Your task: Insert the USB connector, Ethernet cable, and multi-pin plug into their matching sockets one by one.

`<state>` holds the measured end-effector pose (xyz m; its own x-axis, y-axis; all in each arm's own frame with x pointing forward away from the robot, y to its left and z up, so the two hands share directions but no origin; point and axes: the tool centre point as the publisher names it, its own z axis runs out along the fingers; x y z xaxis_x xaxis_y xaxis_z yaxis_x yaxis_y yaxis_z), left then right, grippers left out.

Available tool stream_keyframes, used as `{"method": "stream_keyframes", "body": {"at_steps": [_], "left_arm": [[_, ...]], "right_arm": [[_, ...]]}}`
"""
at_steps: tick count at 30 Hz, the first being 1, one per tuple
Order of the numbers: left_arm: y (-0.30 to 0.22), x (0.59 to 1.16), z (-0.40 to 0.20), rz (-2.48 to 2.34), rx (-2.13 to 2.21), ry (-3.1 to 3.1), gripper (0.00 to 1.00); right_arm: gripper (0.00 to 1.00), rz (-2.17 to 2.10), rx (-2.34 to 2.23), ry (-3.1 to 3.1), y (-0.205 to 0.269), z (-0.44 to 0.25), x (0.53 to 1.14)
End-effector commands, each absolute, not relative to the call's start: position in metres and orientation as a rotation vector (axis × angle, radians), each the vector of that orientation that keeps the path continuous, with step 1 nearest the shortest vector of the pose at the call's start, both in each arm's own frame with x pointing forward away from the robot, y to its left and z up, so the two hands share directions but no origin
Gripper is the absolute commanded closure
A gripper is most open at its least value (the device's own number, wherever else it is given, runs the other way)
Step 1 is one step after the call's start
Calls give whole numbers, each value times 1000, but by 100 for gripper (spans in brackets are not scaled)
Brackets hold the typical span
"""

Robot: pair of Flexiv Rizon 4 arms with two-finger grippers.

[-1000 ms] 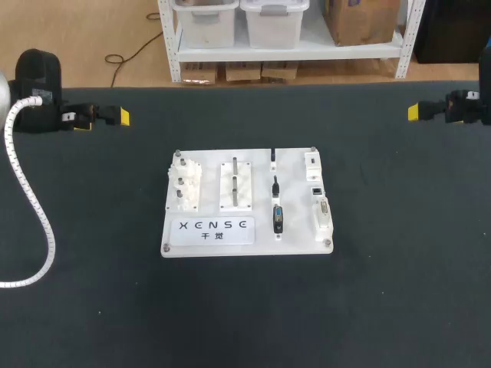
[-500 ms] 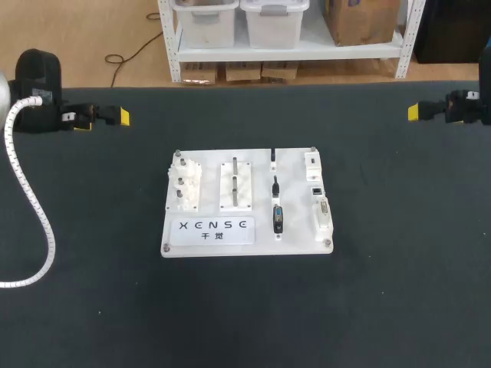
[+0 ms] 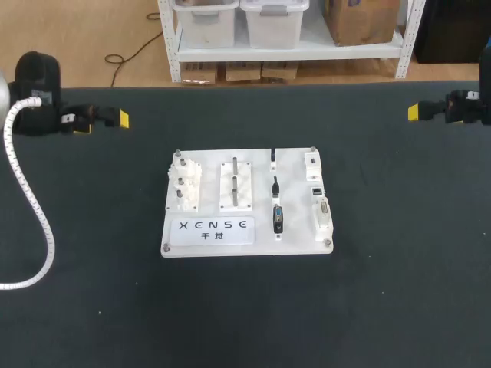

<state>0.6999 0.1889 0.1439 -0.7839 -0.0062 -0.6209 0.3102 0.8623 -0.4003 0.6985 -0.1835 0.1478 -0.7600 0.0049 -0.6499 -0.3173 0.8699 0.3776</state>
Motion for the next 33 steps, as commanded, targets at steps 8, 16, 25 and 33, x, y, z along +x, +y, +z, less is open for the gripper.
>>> {"method": "stream_keyframes", "body": {"at_steps": [8,16,25,33], "left_arm": [[174,746,176,-755,1055,2183,0],[123,744,192,-921,1677,1854,0],[82,707,176,-920,2141,1612,0],[73,682,140,-744,2259,1672,0]], "right_arm": [[0,623,-223,2366,-183,148,698],[0,623,-223,2366,-183,148,698],[0,623,-223,2366,-183,148,698],[0,623,-223,2366,-183,148,698]]}}
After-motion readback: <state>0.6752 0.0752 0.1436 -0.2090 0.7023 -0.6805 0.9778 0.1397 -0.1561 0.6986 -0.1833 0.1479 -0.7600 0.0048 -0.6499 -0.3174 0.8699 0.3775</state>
